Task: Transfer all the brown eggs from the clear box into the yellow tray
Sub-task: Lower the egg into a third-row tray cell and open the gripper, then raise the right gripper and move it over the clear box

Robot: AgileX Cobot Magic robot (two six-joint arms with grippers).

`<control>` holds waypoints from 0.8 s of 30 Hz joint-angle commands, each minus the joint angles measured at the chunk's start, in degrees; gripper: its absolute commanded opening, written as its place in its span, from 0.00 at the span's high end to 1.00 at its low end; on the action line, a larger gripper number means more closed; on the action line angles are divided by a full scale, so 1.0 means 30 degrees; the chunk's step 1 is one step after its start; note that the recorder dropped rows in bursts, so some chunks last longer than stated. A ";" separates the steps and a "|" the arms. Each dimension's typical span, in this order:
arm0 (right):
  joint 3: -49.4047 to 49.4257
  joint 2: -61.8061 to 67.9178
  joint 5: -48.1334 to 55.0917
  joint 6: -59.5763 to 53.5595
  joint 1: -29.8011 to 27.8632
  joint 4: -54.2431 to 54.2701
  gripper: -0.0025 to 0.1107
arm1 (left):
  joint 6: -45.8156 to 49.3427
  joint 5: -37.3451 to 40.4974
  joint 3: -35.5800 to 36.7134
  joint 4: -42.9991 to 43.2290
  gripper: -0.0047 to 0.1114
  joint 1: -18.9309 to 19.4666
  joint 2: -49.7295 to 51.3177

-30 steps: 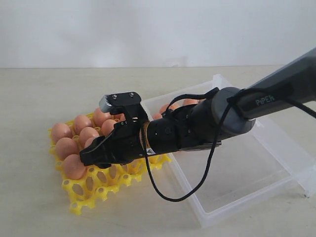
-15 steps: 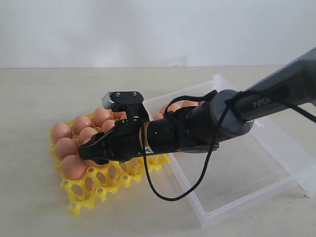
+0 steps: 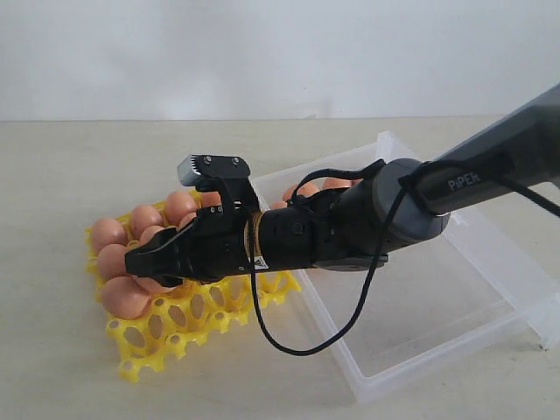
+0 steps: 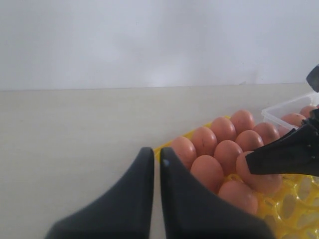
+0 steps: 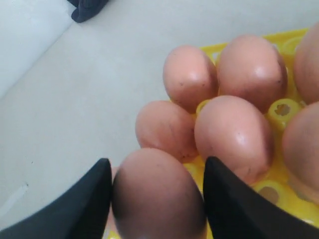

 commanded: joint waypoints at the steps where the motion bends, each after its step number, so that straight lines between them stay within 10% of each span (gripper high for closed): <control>1: -0.0064 -0.0364 -0.0256 -0.1764 0.0040 0.0067 0.56 | -0.0034 -0.0132 0.0049 -0.0021 0.92 0.0041 -0.0067; 19: -0.0064 -0.1453 0.0114 -0.2319 0.0040 -0.0574 0.56 | -0.0034 -0.0132 0.0049 -0.0021 0.92 0.0041 -0.0067; 24: -0.0064 -0.3676 0.1019 -0.4995 -0.0028 -0.0470 0.80 | -0.0034 -0.0132 0.0049 -0.0021 0.92 0.0041 -0.0067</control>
